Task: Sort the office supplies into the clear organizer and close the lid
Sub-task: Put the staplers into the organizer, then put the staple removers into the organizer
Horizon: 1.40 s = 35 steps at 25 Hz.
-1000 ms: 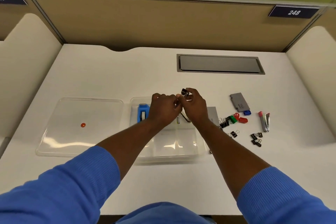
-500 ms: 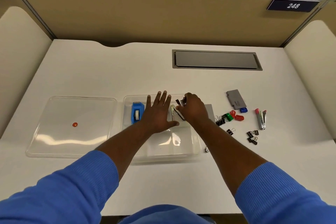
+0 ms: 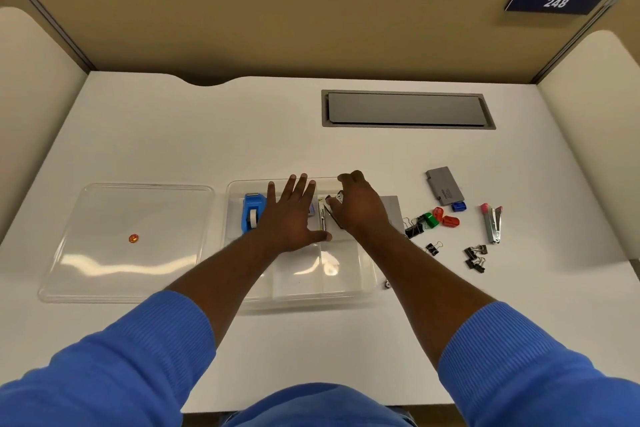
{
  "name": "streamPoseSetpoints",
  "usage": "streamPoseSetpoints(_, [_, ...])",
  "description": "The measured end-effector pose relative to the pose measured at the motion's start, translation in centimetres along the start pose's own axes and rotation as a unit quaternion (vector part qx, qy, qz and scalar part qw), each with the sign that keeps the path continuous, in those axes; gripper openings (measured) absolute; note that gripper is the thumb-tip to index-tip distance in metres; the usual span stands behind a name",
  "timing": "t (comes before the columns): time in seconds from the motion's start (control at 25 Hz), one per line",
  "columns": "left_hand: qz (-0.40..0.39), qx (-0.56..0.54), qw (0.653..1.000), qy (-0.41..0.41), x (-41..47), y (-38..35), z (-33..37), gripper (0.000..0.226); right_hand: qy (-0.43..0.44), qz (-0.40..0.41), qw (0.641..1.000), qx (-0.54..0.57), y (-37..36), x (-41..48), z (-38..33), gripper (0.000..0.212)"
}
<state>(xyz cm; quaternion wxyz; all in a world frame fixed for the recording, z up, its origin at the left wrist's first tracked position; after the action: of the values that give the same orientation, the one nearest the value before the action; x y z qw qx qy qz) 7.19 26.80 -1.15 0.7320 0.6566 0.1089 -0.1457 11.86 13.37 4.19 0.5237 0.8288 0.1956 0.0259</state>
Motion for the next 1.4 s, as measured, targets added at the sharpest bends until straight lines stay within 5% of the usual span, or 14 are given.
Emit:
streamPoseSetpoints(0.28, [0.056, -0.039, 0.997, -0.028, -1.0, 2.1, 2.6, 0.116, 0.030, 0.087, 0.996, 0.001, 3.6, -4.1, 3.5, 0.047])
streamPoseSetpoints(0.8, [0.154, -0.150, 0.957, -0.195, -3.7, 3.6, 22.0, 0.063, -0.029, 0.135, 0.990, 0.027, 7.7, -11.9, 16.3, 0.038])
streamPoseSetpoints(1.4, [0.144, -0.138, 0.979, 0.038, -5.6, -2.5, 24.7, 0.049, -0.111, 0.100, 0.989, 0.005, 8.9, -12.3, 29.1, 0.043])
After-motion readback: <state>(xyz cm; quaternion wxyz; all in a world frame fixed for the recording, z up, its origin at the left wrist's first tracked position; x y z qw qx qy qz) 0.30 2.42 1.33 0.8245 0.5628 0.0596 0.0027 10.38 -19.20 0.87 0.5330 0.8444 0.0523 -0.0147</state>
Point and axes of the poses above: each hand's wrist, its own x-axis towards the middle knuckle, its own y-axis out of the back of the hand, z = x × y, the point moved 9 cm from there along x, towards the middle knuckle, and after that the axes turned 5 degrees about -z, right-handed, at the moved point
